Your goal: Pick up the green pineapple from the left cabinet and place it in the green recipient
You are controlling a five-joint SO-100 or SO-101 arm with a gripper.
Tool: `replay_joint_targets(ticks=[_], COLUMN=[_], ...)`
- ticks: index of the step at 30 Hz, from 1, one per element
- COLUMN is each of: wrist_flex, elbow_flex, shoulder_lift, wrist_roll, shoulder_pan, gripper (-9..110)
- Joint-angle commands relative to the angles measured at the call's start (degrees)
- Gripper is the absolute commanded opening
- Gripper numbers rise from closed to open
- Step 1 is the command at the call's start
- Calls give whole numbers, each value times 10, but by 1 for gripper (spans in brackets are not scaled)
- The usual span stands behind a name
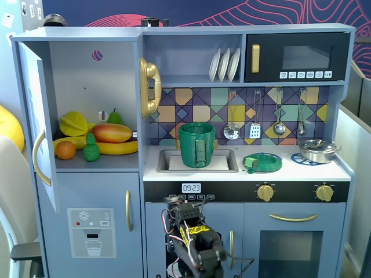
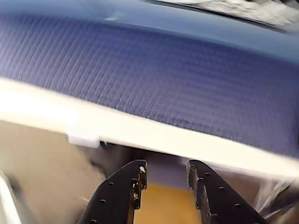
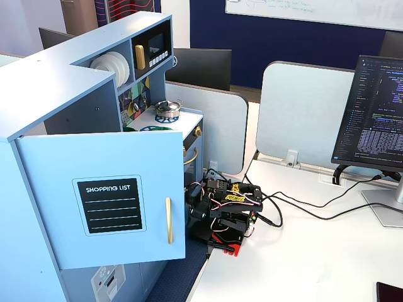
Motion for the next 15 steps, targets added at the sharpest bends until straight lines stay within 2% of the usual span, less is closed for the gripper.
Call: replay_joint_targets(ticks=[1,6,10,15], wrist_flex=[-149,-351,-444,-495], elbow_flex=[-14,-74,-189,-302], shoulder_lift=[-37,-101,-178,-244], wrist_roll=[-25,-42,-14,11], shoulder_pan=[-79,-143,-179,-197], gripper=[5,6,11,17])
